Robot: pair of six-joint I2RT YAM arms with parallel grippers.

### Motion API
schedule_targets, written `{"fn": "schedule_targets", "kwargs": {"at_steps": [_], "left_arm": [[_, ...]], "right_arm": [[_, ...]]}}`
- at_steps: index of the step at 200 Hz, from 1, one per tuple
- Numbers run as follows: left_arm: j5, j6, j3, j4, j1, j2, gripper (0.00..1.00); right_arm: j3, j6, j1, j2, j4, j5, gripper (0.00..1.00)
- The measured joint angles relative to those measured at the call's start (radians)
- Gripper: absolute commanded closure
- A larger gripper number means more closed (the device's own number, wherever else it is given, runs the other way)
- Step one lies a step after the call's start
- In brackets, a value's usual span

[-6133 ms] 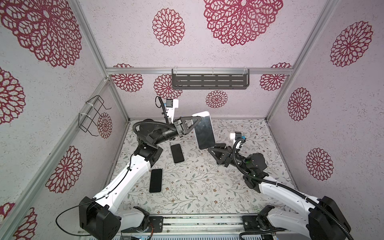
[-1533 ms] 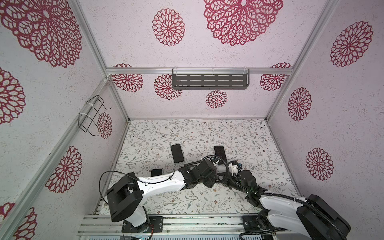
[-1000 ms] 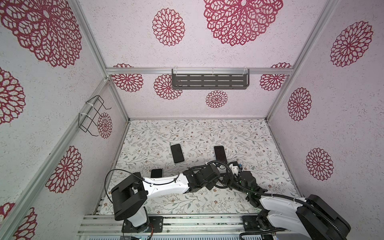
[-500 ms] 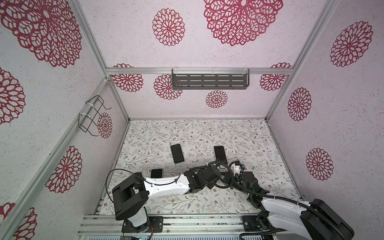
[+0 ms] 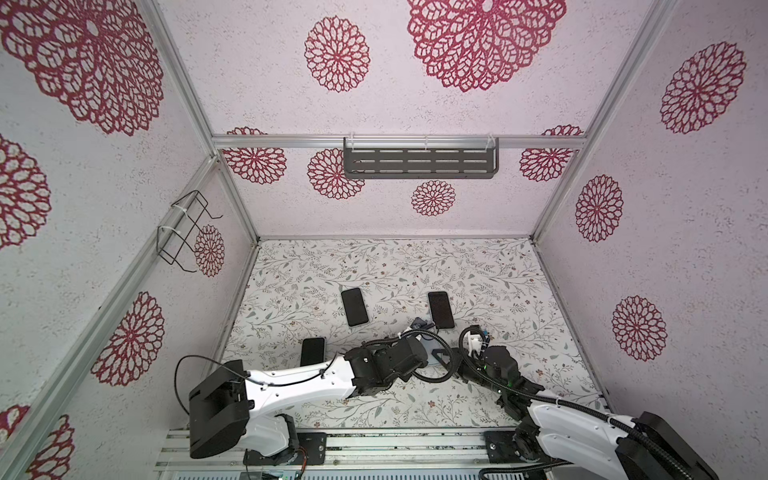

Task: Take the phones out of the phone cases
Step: 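Pull the purple phone away with the left gripper while the right gripper holds the case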

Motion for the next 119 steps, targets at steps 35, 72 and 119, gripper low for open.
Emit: {"fn": "schedule_targets", "kwargs": {"at_steps": [35,72,119], "left_arm": [[-0.112,-0.079,-0.001,-0.212,-0.06,-0.057,1.0],[-0.198,-0.156,0.037,-0.415,-0.098,0.066,1.0],[-0.271,-0.19,0.114,-0.515,-0.143,0.221,1.0]], "right_arm": [[-0.003,0.0,-0.003,-0.043,-0.069,0.037,1.0],[-0.003,0.0,-0.003,-0.039,-0.087,0.042,1.0],[-0.003,0.005,0.006,-0.009,-0.087,0.042,1.0]]}}
